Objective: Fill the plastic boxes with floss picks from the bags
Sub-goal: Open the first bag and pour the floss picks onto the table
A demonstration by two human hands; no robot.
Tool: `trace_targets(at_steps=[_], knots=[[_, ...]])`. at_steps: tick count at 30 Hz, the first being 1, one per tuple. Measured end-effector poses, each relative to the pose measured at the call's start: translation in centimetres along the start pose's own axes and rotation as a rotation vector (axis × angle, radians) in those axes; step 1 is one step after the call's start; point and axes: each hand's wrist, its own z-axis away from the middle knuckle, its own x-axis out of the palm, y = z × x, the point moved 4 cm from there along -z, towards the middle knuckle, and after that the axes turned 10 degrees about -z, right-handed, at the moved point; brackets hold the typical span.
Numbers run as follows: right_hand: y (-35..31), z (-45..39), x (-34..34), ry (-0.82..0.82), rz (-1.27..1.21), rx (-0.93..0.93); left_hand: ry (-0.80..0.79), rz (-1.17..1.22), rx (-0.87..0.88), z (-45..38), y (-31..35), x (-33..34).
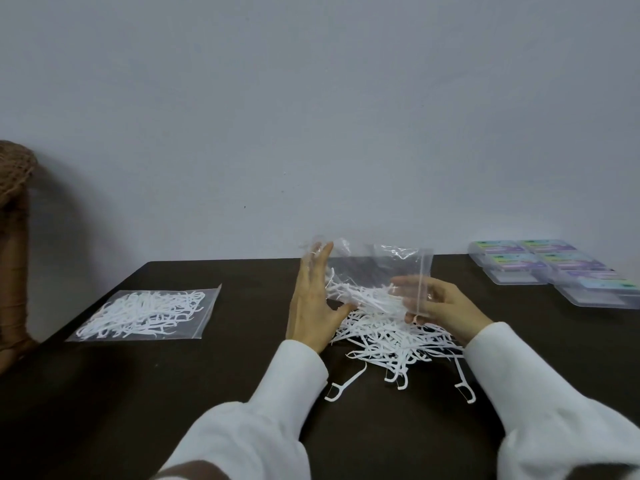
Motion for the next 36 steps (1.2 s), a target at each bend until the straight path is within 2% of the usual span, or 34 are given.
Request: trace_targets(at_steps=[5, 10, 14, 18, 22, 30, 36], knots=[[-0.4, 0.0, -0.6, 0.078, 0.006, -0.030, 0.143, -0.160, 0.012, -0.2, -0.4, -1.2], [-0.7, 0.2, -0.3, 0.093, -0.013, -0.048, 0.173, -0.129, -0.166, 0.1, -0.5, -2.1], [-0.5, 0.3, -0.2, 0.064, -0.014, 0.002, 0.217, 0.029, -0.358, 0.0, -1.1, -2.6], [-0.1, 0.3, 0.0, 0.057, -0.056, 0.052, 0.236, 0.069, -0.542, -0.3, -2.3, -2.9], [0.4, -0.1, -0.1, 0.064, -0.223, 0.126, 0.136, 0.389, -0.597, -0.7, -2.4, -2.1], [1.4, -0.5, -0.1, 0.017, -0.505, 0.240, 0.096, 1.149, -0.685, -1.6, -2.2, -2.0], [1.4, -0.5, 0.4, -0.043, -0.479, 0.284, 0.157, 1.247, -0.638, -1.7, -2.6, -2.7]])
